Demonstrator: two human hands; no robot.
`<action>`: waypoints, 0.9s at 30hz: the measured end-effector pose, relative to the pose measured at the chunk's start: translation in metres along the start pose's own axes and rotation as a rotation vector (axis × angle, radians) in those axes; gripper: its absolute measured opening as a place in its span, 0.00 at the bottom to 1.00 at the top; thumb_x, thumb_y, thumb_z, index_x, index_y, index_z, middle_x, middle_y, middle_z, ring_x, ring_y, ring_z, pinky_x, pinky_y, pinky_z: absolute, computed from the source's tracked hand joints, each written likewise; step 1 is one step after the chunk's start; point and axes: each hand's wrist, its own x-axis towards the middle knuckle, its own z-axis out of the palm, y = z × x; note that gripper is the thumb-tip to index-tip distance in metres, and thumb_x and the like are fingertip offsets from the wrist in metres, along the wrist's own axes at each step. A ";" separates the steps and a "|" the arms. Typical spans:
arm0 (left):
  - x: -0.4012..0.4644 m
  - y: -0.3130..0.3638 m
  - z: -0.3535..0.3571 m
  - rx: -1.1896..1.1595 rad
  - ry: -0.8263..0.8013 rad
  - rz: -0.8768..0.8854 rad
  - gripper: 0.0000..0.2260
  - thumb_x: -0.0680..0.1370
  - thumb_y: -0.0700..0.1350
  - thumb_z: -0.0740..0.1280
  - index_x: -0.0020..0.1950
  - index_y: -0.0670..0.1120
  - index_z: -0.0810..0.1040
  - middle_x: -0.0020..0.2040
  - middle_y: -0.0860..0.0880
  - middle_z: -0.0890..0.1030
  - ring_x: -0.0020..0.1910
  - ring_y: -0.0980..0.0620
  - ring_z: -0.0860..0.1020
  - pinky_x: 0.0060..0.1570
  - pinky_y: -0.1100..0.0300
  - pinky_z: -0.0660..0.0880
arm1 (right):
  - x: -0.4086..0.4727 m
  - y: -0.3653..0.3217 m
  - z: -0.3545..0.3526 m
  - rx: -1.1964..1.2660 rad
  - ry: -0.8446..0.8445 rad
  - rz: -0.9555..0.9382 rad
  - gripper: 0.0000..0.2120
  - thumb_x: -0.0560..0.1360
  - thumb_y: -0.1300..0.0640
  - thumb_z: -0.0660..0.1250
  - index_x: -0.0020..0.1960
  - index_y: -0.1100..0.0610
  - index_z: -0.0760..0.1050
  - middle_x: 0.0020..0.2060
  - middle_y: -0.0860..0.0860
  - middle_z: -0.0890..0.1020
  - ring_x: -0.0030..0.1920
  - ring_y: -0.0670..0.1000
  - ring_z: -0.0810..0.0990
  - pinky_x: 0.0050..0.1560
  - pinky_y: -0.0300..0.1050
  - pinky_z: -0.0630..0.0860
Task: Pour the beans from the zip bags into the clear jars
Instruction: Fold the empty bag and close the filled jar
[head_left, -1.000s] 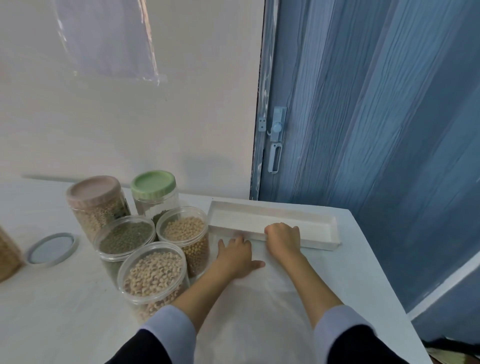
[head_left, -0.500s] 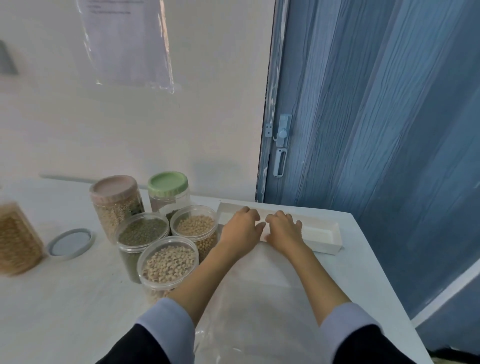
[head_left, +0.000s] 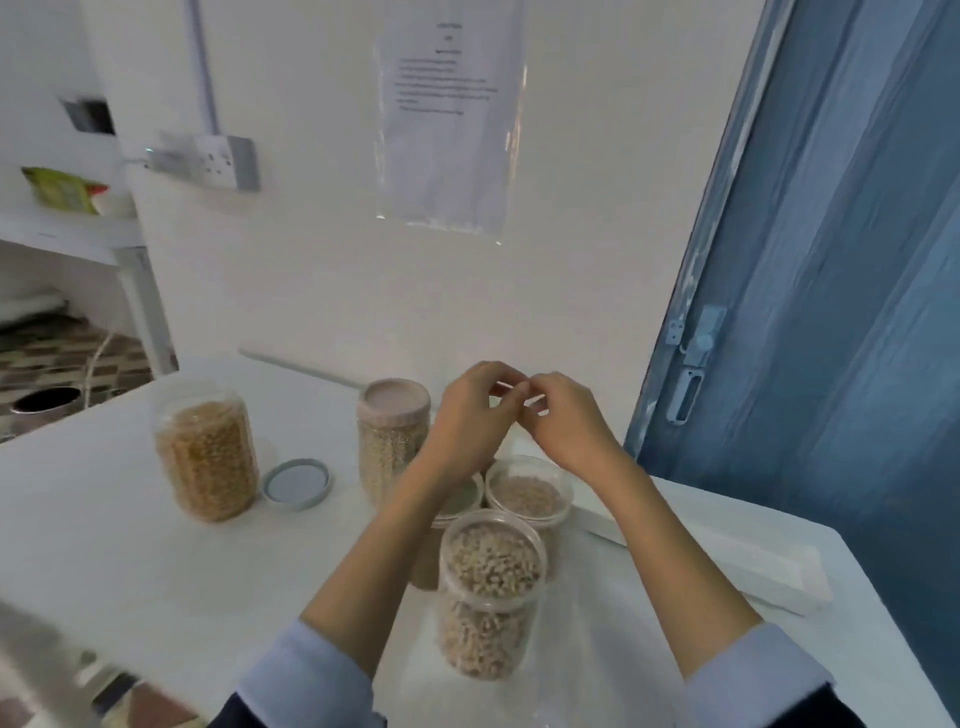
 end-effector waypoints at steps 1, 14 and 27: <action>0.001 -0.008 -0.022 -0.002 0.034 -0.006 0.07 0.79 0.42 0.64 0.52 0.43 0.80 0.51 0.50 0.81 0.49 0.57 0.78 0.51 0.65 0.74 | 0.009 -0.016 0.010 0.036 -0.027 -0.022 0.12 0.78 0.59 0.64 0.60 0.60 0.76 0.56 0.54 0.78 0.52 0.51 0.77 0.50 0.39 0.70; 0.039 -0.160 -0.274 0.301 0.246 -0.148 0.08 0.80 0.41 0.61 0.53 0.41 0.79 0.52 0.48 0.80 0.49 0.55 0.74 0.47 0.64 0.66 | 0.100 -0.144 0.220 -0.316 -0.659 -0.026 0.26 0.75 0.51 0.69 0.69 0.61 0.69 0.67 0.56 0.71 0.65 0.55 0.72 0.62 0.45 0.69; 0.060 -0.249 -0.287 -0.193 -0.147 -0.423 0.08 0.79 0.44 0.65 0.54 0.42 0.80 0.51 0.48 0.82 0.49 0.51 0.81 0.46 0.60 0.76 | 0.089 -0.116 0.334 -0.475 -0.586 0.159 0.35 0.70 0.44 0.71 0.72 0.48 0.59 0.69 0.54 0.60 0.69 0.61 0.58 0.65 0.58 0.65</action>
